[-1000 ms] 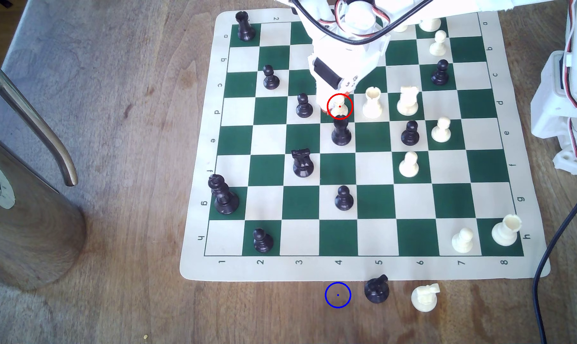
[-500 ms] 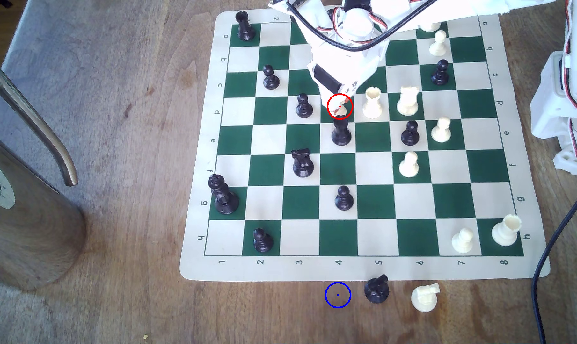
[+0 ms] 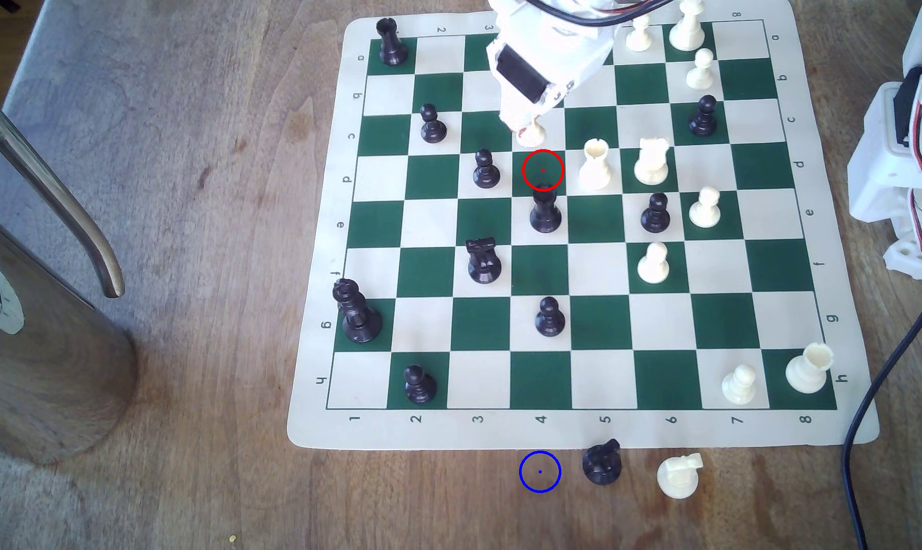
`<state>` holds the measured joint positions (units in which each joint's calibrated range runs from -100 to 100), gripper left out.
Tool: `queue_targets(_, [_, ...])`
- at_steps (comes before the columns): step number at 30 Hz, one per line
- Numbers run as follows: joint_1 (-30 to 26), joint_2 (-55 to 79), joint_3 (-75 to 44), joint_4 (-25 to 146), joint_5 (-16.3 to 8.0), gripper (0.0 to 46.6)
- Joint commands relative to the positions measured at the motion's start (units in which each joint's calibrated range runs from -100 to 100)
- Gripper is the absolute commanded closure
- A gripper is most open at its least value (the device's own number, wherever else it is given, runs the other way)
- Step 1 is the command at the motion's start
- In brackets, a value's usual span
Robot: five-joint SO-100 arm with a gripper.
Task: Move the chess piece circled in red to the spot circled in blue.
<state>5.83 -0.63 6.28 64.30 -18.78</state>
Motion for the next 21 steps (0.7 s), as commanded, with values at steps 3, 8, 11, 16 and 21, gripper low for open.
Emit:
queue_targets(3, [-8.68, -11.51, -4.47, 4.33, -0.29, 46.4])
queue_targets(8, [-17.91, -13.63, -4.47, 7.85, -2.0, 46.4])
queue_targets(11, [-23.23, -12.27, -4.83, 8.59, -1.95, 46.4])
queue_targets(16, [-30.19, -5.74, -7.64, 8.59, -2.05, 46.4])
queue_targets(21, [-33.01, 2.58, -14.71, 8.01, -1.12, 46.4])
